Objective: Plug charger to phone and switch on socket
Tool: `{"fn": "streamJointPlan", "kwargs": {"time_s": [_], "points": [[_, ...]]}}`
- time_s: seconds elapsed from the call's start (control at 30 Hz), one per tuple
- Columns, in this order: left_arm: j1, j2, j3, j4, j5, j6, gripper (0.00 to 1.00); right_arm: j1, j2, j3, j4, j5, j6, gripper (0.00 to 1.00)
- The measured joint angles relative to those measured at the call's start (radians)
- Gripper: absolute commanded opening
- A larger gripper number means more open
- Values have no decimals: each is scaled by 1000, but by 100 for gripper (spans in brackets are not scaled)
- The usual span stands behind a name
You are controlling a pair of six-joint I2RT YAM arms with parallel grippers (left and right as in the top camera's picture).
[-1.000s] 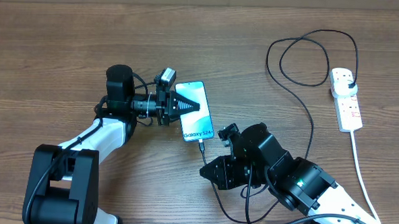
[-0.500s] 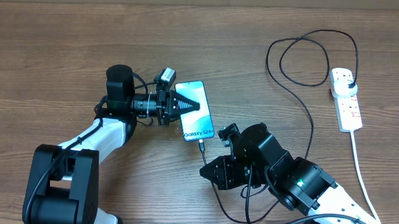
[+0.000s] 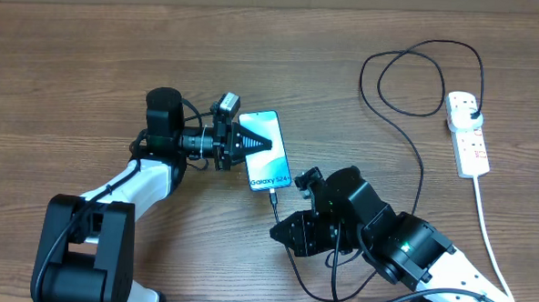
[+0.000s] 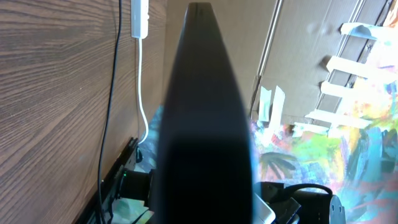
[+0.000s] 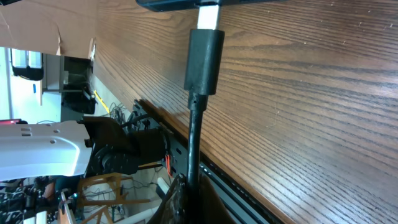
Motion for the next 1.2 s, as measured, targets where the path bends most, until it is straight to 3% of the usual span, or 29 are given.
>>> {"fn": "streamJointPlan", "kwargs": {"time_s": [0.63,1.2], "points": [[0,0,3,0,20,117,4,6,0,0,8,10,-33,4],[0,0,8,1,23,101,4,8,0,-1,6,72,-59,4]]}}
